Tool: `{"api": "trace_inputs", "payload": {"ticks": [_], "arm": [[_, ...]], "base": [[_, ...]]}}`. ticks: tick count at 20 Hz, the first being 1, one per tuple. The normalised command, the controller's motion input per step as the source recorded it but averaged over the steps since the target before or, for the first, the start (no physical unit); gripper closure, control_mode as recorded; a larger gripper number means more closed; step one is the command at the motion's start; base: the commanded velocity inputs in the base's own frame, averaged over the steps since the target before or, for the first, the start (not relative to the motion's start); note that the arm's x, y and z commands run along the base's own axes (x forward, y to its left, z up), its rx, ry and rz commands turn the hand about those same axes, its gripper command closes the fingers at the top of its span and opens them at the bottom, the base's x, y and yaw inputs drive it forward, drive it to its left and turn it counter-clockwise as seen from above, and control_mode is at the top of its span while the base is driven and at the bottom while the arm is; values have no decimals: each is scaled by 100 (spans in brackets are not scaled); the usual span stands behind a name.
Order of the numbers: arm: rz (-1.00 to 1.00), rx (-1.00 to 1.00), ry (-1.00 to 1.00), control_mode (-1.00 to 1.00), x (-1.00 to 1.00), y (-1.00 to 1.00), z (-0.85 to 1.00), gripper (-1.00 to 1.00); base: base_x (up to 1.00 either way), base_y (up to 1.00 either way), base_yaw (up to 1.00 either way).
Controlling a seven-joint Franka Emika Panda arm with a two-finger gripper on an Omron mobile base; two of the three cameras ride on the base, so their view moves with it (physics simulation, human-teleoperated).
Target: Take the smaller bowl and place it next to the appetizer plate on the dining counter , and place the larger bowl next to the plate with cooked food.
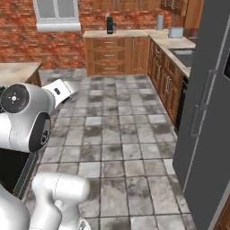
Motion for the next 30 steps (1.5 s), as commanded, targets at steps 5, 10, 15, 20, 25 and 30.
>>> {"api": "trace_inputs", "payload": {"ticks": [5,10,15,20,25,30], "arm": [[0,0,0,100,0,0,0,-100],[0,0,0,100,0,0,0,-100],[0,0,0,100,0,0,0,-100],[0,0,0,100,0,0,0,-100],[0,0,0,100,0,0,0,-100],[0,0,0,100,0,0,0,-100]], "base": [[100,-32,-17],[100,-2,-14],[100,0,-16],[100,0,-20],[92,-3,-21],[52,-12,-23]]}}
